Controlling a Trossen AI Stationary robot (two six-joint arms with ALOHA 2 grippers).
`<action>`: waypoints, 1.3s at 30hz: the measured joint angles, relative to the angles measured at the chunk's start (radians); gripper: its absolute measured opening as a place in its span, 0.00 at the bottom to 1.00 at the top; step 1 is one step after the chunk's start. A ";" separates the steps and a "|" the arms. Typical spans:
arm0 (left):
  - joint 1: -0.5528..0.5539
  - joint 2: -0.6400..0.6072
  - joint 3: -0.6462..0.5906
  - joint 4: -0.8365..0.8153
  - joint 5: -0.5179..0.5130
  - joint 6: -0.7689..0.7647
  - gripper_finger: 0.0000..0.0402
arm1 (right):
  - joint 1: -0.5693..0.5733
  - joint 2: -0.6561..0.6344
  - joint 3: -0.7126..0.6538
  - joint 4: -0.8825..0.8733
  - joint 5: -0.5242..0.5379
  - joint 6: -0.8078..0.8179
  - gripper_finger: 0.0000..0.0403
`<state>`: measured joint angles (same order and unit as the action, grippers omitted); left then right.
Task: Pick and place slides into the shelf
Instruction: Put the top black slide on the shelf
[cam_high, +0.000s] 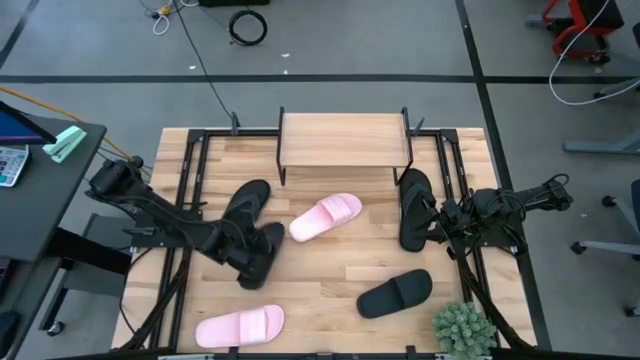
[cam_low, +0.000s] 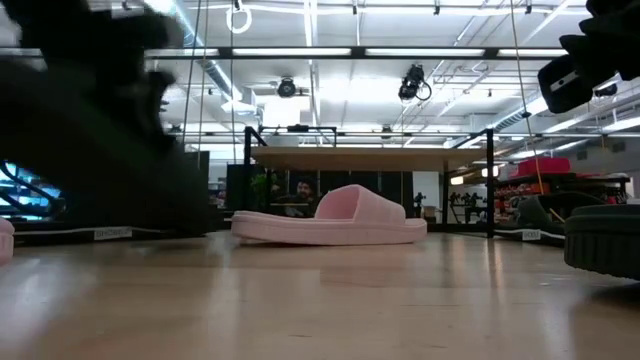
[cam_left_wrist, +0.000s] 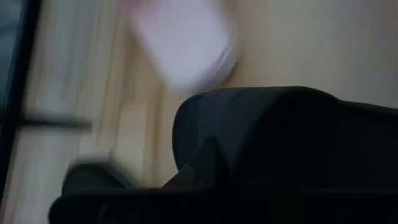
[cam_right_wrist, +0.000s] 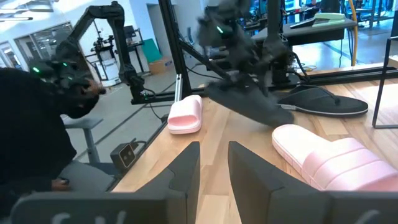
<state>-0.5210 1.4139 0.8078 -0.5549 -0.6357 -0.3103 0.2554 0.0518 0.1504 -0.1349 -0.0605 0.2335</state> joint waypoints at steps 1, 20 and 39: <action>-0.006 0.000 0.046 -0.009 0.000 0.031 0.05 | 0.000 0.000 0.000 0.000 0.000 0.000 0.22; 0.566 0.000 0.596 0.085 -0.147 0.602 0.04 | 0.000 0.000 0.000 0.000 0.000 0.000 0.22; 0.970 0.274 0.526 0.269 0.094 0.727 0.03 | 0.000 0.000 0.000 0.000 0.000 0.000 0.22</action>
<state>0.4488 1.6876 1.3338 -0.2855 -0.5413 0.4164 0.2554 0.0518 0.1505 -0.1349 -0.0605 0.2336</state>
